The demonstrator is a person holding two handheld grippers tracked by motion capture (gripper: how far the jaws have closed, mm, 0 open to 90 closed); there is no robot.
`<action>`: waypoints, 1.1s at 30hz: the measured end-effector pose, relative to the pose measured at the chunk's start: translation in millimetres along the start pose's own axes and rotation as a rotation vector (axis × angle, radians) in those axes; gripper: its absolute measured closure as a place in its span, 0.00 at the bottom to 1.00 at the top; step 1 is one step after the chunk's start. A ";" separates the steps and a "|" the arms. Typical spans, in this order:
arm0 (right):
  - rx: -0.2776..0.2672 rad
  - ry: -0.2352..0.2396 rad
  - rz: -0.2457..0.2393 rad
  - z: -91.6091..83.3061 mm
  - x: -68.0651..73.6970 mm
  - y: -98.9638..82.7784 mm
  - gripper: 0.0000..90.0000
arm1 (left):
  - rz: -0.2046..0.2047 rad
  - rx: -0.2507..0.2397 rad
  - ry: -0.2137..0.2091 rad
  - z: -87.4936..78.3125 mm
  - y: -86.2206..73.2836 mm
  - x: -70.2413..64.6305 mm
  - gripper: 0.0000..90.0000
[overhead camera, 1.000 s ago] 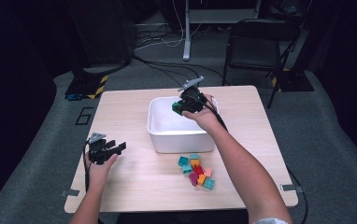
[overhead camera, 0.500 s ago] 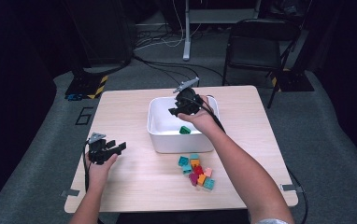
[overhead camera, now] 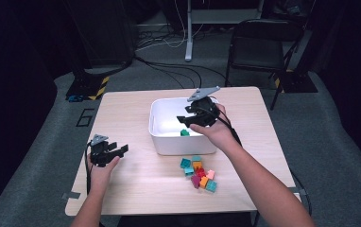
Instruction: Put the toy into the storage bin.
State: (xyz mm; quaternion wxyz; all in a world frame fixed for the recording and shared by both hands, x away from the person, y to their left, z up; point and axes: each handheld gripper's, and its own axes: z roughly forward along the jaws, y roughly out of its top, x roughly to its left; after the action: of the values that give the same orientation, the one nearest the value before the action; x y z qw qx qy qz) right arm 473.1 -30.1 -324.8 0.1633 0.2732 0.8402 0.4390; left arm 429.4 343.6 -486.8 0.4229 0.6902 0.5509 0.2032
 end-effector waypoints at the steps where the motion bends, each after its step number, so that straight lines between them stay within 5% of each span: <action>1: -0.005 -0.001 0.000 -8.5 3.6 -3.7 0.50 | 0.000 -0.001 0.001 -0.1 0.0 -0.1 0.44; 10: -0.052 0.008 -0.025 -34.5 21.1 -22.8 0.50 | 0.001 -0.003 0.013 -1.2 0.3 -0.9 0.43; 18: -0.056 -0.013 -0.027 -52.5 28.6 -60.0 0.52 | 0.016 -0.005 0.029 -1.3 0.7 -2.7 0.42; 33: -0.044 -0.020 0.019 -43.9 32.8 -115.5 0.52 | 0.049 0.003 0.051 2.3 0.7 -9.2 0.38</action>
State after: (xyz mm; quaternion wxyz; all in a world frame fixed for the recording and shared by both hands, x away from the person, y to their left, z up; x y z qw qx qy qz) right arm 387.9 -92.6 -396.8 0.1735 0.2820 0.8260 0.4561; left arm 428.7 334.2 -485.8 0.4027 0.6987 0.5447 0.2301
